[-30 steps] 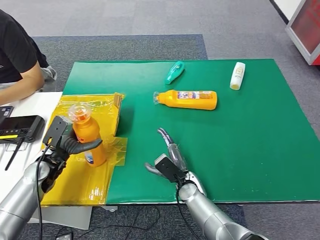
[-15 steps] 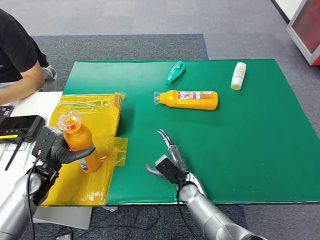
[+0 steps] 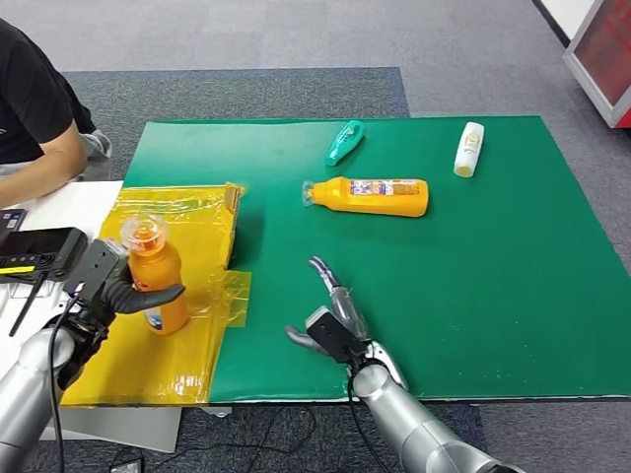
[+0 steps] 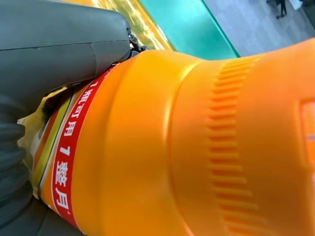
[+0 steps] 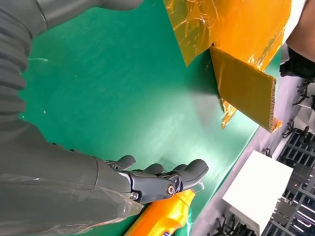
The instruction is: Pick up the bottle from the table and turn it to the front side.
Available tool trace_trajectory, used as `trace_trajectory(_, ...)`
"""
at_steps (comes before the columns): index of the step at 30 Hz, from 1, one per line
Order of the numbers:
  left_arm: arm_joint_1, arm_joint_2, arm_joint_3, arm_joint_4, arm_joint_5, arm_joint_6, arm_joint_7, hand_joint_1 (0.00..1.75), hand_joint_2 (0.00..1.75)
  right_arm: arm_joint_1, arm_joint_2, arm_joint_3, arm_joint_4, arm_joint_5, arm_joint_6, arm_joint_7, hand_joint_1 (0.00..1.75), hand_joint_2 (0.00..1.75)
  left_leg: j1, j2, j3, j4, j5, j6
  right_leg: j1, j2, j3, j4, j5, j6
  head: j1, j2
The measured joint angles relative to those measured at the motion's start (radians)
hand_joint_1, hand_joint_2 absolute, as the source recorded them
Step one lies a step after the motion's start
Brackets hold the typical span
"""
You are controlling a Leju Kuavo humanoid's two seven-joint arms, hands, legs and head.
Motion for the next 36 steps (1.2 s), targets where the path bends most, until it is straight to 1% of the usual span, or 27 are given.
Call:
trace_trajectory(9,-0.015,0.052,0.021,0.024,-0.021,-0.001,-0.019,1.75,1.75,0.005,0.000,-0.003,0.000,0.003,-0.001,0.005,0.00,1.75,0.000,0.000,0.000,0.000,0.000,0.000,0.000,0.000,0.000,0.000,0.000,0.000,0.000,0.000)
trace_trajectory(12,-0.015,0.067,0.033,0.023,-0.023,-0.020,-0.013,1.75,1.75,0.006,0.000,-0.004,0.000,0.004,0.000,0.005,0.00,1.75,0.000,0.000,0.000,0.000,0.000,0.000,0.000,0.000,0.000,0.000,0.000,0.000,0.000,0.000)
trace_trajectory(15,-0.015,0.074,0.041,0.019,-0.021,-0.047,0.000,1.75,1.75,0.006,0.000,-0.009,0.000,0.007,0.002,0.000,0.00,1.75,0.000,0.000,0.000,0.000,0.000,0.000,0.000,0.000,0.000,0.000,0.000,0.000,0.000,0.000)
trace_trajectory(20,-0.022,0.072,0.037,0.021,-0.023,-0.067,0.007,1.75,1.75,0.006,0.001,-0.011,0.000,0.014,0.007,-0.004,0.00,1.75,0.000,0.000,0.000,0.000,0.000,0.000,0.000,0.000,0.000,0.000,0.000,0.000,0.000,0.000)
trace_trajectory(23,-0.043,0.056,0.028,0.049,-0.030,-0.069,-0.004,1.75,1.75,0.006,0.005,-0.011,0.000,0.016,0.011,-0.005,0.00,1.75,0.000,0.000,0.000,0.000,0.000,0.000,0.000,0.000,0.000,0.000,0.000,0.000,0.000,0.000)
trace_trajectory(27,-0.084,0.017,-0.003,0.112,-0.061,-0.063,-0.061,1.75,1.75,0.006,0.015,-0.011,0.000,0.021,0.018,-0.007,0.00,1.75,0.000,-0.001,0.000,0.000,0.000,0.000,0.000,0.000,0.000,0.000,0.000,0.000,0.000,0.000)
trace_trajectory(32,-0.148,-0.062,-0.054,0.210,-0.111,-0.041,-0.156,1.75,1.75,0.001,0.027,-0.010,0.000,0.023,0.027,-0.009,0.00,1.75,0.000,-0.002,-0.001,0.001,0.001,0.001,0.000,-0.002,0.001,0.000,0.000,0.001,0.000,0.000)
trace_trajectory(36,-0.202,-0.120,-0.082,0.293,-0.118,-0.036,-0.176,1.75,1.75,-0.002,0.034,-0.009,0.000,0.023,0.033,-0.009,0.00,1.75,0.000,-0.002,-0.001,0.001,0.001,0.001,0.000,-0.002,0.001,0.000,0.000,0.001,0.000,0.000)
